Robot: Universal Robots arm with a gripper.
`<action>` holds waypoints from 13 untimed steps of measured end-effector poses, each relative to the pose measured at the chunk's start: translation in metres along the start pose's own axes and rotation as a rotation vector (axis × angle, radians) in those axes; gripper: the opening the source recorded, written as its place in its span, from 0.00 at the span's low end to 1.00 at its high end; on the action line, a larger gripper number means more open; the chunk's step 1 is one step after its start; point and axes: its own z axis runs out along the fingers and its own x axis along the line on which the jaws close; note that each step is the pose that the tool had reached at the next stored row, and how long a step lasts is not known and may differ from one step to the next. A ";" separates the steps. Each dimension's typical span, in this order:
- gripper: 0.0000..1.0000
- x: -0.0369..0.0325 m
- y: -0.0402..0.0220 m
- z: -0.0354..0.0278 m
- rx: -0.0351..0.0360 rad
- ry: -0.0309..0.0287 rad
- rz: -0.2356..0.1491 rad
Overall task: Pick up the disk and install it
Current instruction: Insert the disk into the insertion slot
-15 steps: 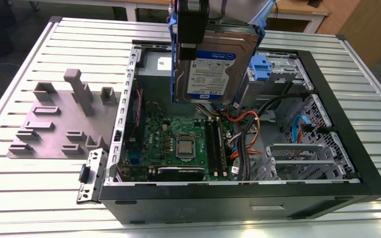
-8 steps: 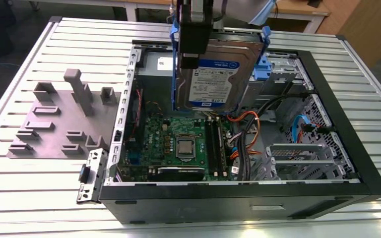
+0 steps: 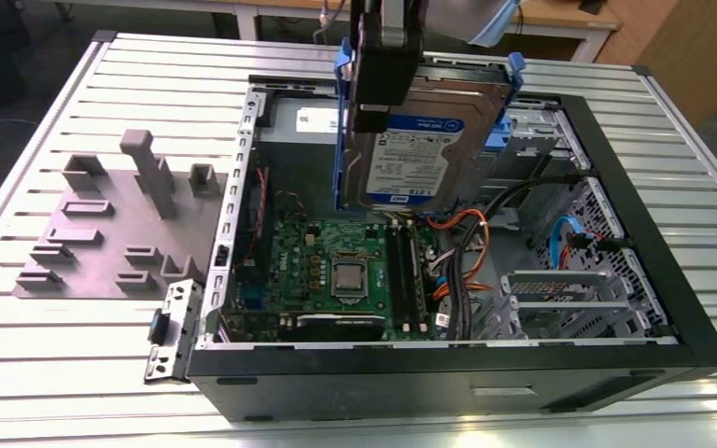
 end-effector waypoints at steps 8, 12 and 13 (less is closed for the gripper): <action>0.37 0.0140 -0.0008 -0.0006 0.0000 0.0001 0.000; 0.37 0.0153 -0.0062 -0.0005 -0.0012 0.0000 0.000; 0.37 0.0152 -0.0097 -0.0006 -0.0022 0.0002 0.000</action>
